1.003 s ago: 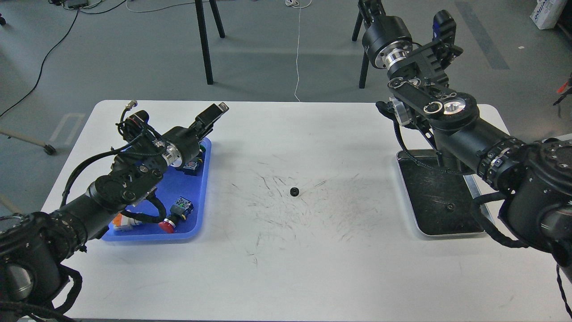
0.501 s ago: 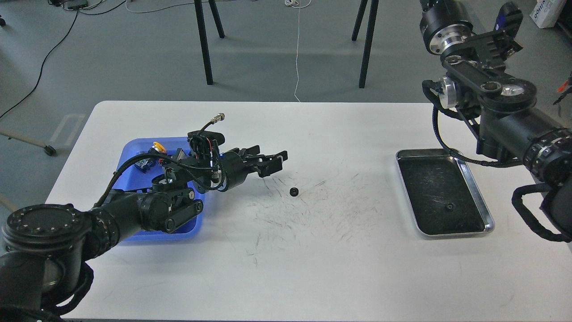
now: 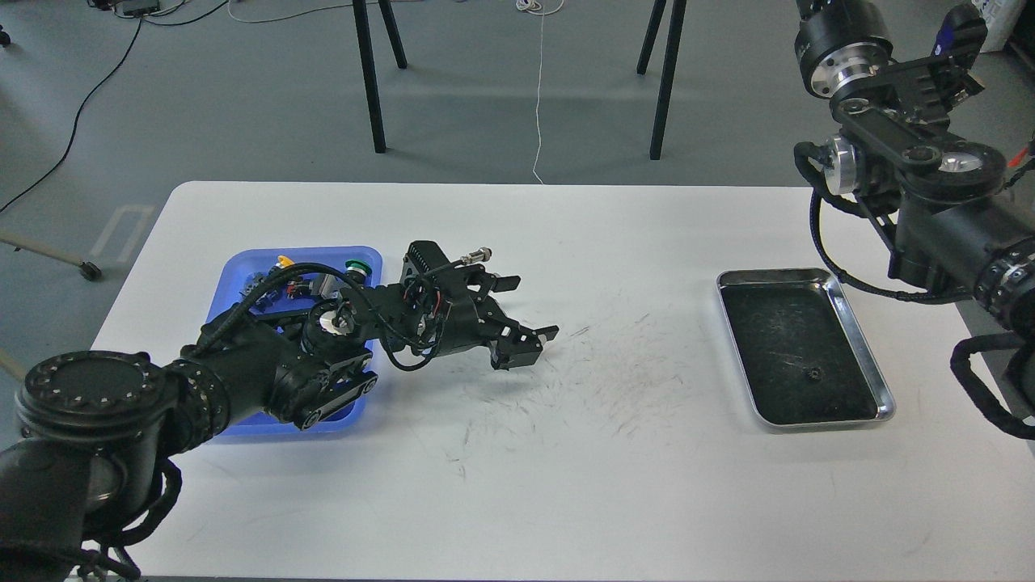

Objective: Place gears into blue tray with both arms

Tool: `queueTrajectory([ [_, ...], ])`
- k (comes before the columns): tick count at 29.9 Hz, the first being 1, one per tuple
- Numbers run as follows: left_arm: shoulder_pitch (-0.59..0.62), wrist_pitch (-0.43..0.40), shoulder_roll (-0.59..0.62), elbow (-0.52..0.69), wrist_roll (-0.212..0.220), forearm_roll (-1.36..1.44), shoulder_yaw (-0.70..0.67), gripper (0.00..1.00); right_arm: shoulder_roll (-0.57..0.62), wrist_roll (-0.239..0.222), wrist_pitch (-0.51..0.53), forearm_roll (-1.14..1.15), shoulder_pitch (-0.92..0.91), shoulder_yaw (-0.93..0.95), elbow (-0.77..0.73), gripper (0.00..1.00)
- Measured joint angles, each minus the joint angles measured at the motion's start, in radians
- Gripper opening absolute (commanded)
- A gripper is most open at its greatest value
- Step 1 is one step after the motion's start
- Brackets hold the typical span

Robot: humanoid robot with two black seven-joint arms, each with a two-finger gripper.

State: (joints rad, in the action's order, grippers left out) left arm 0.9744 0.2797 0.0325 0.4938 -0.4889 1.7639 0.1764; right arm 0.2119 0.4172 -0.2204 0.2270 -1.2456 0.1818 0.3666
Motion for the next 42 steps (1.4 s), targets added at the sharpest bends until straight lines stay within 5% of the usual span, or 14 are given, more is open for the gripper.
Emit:
queueTrajectory([
  [11,-0.012,0.000,-0.028,-0.012,0.000,0.003,0.055,0.87,-0.001,0.001,0.000,0.002,-0.001,-0.013,0.000,0.98],
  [17,-0.014,0.001,-0.032,-0.035,0.001,0.003,0.058,0.69,-0.002,0.003,0.000,0.002,0.004,-0.017,0.000,0.97],
  [42,-0.019,0.001,-0.032,-0.052,0.000,0.005,0.112,0.53,-0.002,0.004,0.000,0.007,-0.002,-0.019,-0.006,0.97],
])
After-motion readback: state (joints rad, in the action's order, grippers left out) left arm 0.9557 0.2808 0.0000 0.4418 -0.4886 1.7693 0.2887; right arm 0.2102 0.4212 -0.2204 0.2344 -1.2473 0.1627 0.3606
